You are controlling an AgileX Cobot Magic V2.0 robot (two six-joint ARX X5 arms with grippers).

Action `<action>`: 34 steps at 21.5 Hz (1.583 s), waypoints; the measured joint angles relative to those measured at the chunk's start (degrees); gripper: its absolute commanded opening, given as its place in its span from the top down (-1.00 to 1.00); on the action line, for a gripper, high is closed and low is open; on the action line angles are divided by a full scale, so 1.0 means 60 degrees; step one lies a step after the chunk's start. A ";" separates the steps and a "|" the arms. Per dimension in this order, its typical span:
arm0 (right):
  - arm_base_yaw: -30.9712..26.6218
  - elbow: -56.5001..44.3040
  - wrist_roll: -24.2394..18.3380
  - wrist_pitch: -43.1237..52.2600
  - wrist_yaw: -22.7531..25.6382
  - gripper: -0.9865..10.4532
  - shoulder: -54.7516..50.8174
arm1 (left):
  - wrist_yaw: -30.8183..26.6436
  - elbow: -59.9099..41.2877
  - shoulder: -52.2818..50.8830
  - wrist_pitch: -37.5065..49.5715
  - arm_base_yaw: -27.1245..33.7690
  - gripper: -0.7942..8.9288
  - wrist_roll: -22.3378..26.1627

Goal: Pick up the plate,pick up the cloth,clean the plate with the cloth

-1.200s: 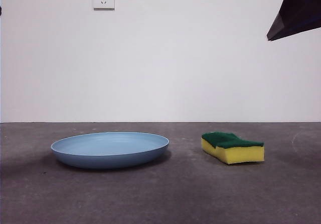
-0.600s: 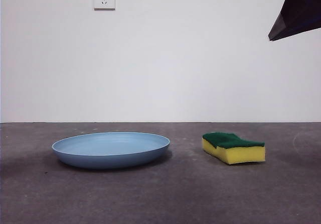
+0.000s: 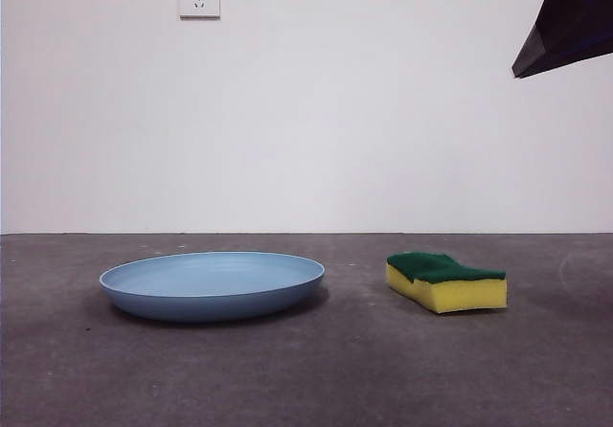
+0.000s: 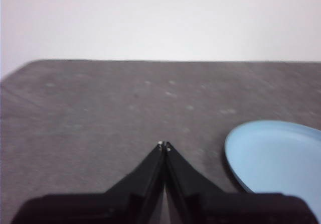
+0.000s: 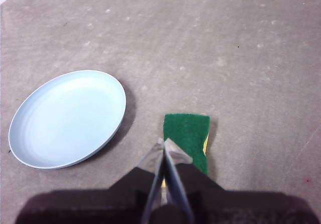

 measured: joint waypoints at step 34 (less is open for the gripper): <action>-0.3370 -0.0554 -0.2514 -0.0291 0.0036 0.83 -0.3395 | 0.0525 0.0000 -0.1348 -0.2262 0.0692 0.84 0.0342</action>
